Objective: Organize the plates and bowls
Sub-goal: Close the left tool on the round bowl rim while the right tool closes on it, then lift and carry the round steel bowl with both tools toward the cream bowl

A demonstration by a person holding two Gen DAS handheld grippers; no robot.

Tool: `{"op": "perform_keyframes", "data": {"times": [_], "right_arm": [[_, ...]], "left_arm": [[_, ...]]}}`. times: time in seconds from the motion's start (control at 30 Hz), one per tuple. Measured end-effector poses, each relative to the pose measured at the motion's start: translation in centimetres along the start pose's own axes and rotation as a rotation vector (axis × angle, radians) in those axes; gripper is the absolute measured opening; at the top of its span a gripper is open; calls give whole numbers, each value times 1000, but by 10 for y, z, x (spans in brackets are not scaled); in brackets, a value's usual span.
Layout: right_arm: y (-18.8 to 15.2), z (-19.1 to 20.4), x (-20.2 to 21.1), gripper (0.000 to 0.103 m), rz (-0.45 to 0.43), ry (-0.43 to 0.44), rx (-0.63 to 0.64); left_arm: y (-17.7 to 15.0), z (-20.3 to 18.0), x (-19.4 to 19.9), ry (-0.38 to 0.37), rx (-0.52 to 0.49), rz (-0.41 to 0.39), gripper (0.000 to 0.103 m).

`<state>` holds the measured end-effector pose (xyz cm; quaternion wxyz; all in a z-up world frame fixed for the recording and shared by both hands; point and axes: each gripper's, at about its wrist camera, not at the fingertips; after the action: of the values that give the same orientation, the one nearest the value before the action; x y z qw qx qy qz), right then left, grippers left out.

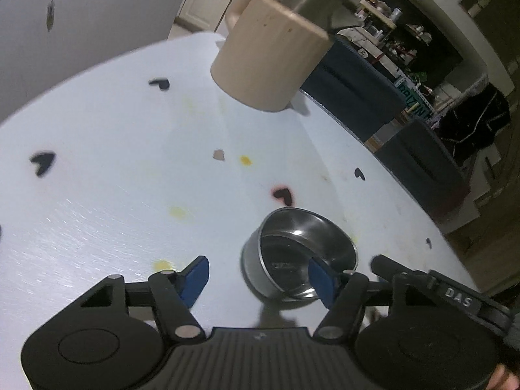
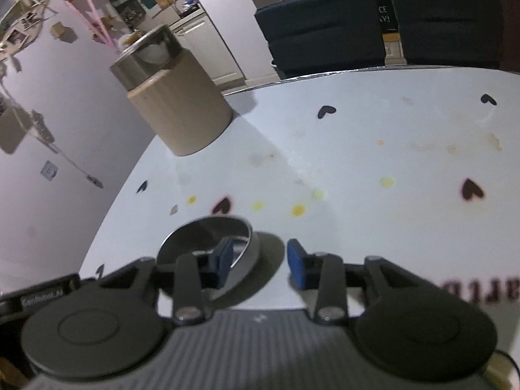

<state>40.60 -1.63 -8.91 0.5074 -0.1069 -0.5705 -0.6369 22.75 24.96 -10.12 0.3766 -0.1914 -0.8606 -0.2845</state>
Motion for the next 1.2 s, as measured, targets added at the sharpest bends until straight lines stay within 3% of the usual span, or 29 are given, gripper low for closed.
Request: {"op": "perform_keyframes", "data": {"times": [0.07,0.2,0.27,0.3,0.37,0.4,0.53,0.77,1.2], "right_arm": [[-1,-3,-5,44,2,16,-14],[6,-2,-17,44,10,41,8],[8,2,-24,44,29,44,40],[9,5,-26,40,39,40,61],[10,10,-30,30,55,39,92],[9,12,-31,22,64,39,102],[6,16,-30,11,73,22,134],[2,24,-13,11,51,11,179],[-13,0,67,11,-44,-23,131]], "left_arm": [[2,0,-6,-1,14,10,58],[3,-3,-16,28,8,18,57],[5,-1,-19,31,21,18,44],[6,0,-19,34,27,13,40],[8,1,-20,36,33,10,22],[8,2,-20,34,36,17,19],[8,2,-21,24,40,44,11],[3,-7,-10,20,6,28,11],[-37,-54,31,-127,-74,22,10]]}}
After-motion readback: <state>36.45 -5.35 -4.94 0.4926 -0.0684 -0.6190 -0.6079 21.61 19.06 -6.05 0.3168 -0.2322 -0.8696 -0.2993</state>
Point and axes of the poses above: each gripper's, at about its wrist camera, not at the fingertips, and x roughly against the way its jaws point, z to its left, y to its top, and after that the axes turned 12 degrees about x, right-handed
